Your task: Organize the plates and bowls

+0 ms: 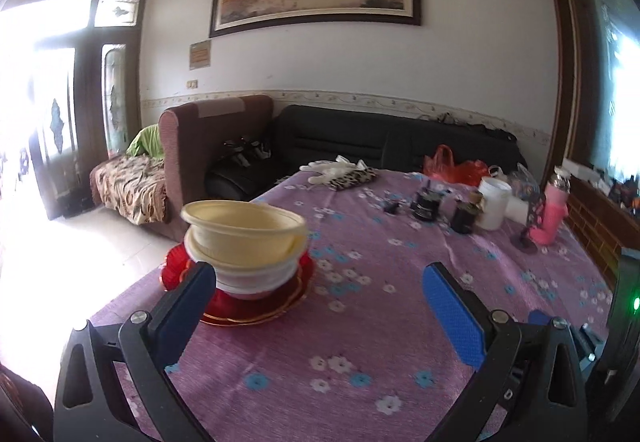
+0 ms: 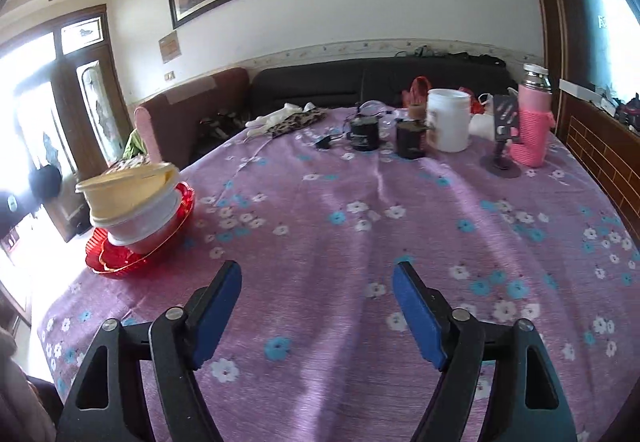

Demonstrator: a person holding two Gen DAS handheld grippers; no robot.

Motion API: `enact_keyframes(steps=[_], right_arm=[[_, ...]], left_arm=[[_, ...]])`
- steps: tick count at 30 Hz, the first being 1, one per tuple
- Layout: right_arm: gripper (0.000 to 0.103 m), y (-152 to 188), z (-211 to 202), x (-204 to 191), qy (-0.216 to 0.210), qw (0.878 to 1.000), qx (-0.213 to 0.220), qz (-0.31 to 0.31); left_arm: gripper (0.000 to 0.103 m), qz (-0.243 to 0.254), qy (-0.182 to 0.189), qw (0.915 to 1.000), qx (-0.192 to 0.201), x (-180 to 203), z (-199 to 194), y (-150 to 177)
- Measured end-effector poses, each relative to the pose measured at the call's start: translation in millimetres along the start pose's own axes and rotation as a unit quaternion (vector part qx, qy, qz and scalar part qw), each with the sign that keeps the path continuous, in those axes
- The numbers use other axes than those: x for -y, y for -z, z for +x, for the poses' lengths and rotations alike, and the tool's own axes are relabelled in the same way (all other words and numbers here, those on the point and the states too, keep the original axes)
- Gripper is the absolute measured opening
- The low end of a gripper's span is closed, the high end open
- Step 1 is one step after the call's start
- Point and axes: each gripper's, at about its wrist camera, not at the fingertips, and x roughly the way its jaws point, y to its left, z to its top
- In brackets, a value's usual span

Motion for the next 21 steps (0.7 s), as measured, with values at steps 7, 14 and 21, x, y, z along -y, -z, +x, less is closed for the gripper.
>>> enact_keyframes(steps=[7, 14, 21], right_arm=[[0.089, -10, 10, 26, 0.056, 0.998, 0.006, -0.005], [0.089, -3, 24, 49, 0.072, 0.997, 0.003, 0.026], [0.089, 1, 31, 52, 0.097, 0.995, -0.017, 0.036]], left_arm=[[0.103, 0.057, -0.001, 0.9981, -0.023, 59, 10, 12], [0.103, 0.077, -0.004, 0.996, -0.046, 79, 29, 23], [0.103, 0.073, 0.003, 0.9948, -0.071, 78, 48, 28]])
